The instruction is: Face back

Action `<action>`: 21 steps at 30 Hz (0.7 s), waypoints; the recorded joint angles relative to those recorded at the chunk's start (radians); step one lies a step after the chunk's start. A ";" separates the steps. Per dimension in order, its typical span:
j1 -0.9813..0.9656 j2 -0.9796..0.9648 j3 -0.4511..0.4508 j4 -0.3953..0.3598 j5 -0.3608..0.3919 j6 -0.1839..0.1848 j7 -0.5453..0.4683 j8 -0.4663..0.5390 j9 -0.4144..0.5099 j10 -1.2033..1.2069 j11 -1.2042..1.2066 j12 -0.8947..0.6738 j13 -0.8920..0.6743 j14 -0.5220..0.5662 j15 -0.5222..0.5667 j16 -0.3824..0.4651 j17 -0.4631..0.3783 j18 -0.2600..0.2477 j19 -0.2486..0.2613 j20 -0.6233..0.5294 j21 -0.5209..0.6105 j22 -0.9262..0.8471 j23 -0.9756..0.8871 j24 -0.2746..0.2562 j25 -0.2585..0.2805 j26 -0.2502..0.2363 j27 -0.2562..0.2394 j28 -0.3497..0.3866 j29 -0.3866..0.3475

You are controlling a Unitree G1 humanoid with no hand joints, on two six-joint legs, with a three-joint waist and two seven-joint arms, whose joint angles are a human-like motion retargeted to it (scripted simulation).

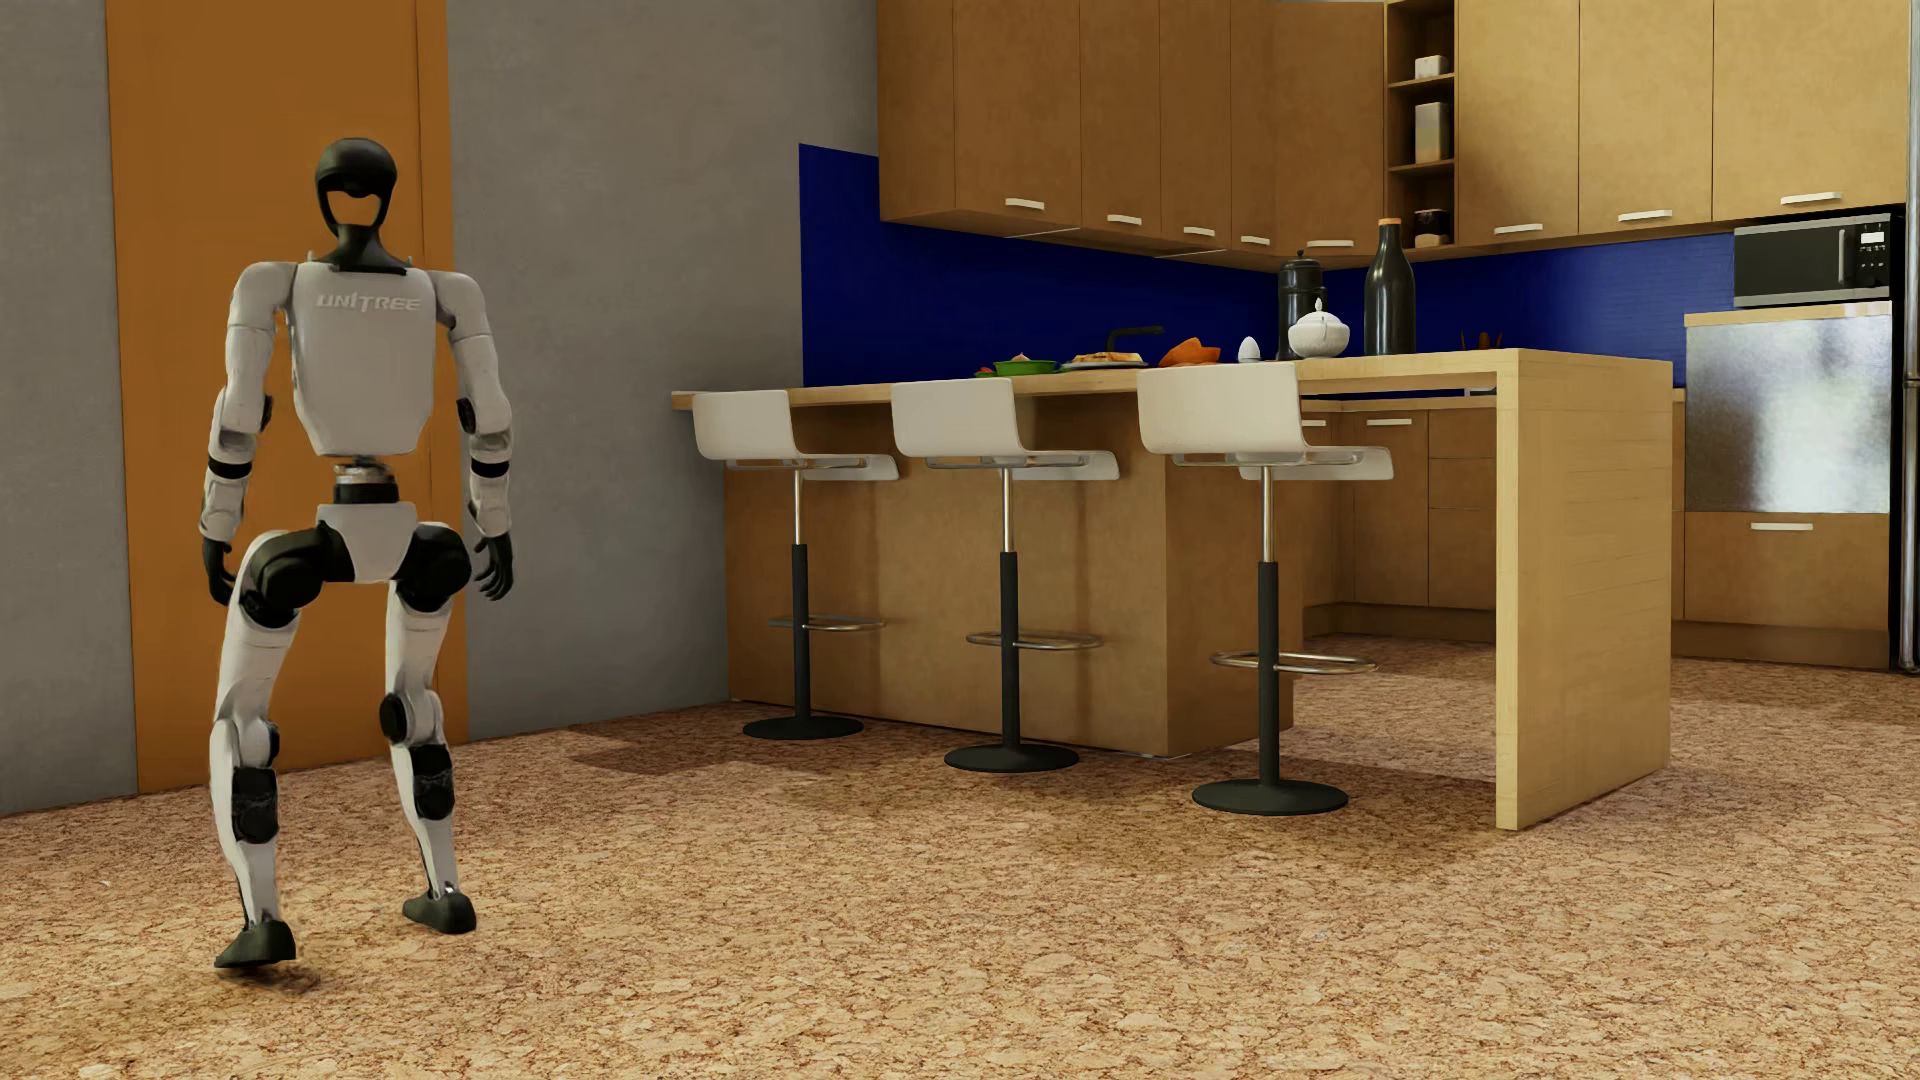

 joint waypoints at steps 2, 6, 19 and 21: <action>0.049 -0.008 -0.059 -0.054 0.029 0.042 -0.037 0.024 -0.010 -0.229 -0.056 0.052 0.035 -0.132 0.018 0.028 0.023 -0.053 0.020 0.097 -0.004 0.031 -0.034 0.006 0.012 0.029 -0.012 -0.035 -0.034; 0.067 0.040 -0.037 -0.015 -0.028 -0.035 0.075 -0.051 0.019 -0.166 0.068 -0.081 0.046 -0.108 -0.112 -0.016 0.013 -0.126 0.016 0.013 -0.025 -0.008 0.007 0.090 0.022 0.026 0.039 0.011 0.017; 0.032 0.005 -0.061 -0.034 0.033 0.015 -0.036 0.011 -0.008 -0.213 -0.058 0.046 0.040 -0.104 0.014 0.017 0.018 -0.056 0.013 0.081 0.015 0.050 -0.022 0.020 0.001 0.022 -0.052 -0.020 -0.009; 0.078 -0.021 -0.096 -0.001 -0.027 -0.028 0.069 -0.052 -0.014 -0.254 0.124 0.038 0.030 -0.104 -0.146 0.037 0.042 -0.158 0.062 0.094 -0.013 0.031 -0.038 0.014 0.020 0.068 -0.013 -0.026 -0.018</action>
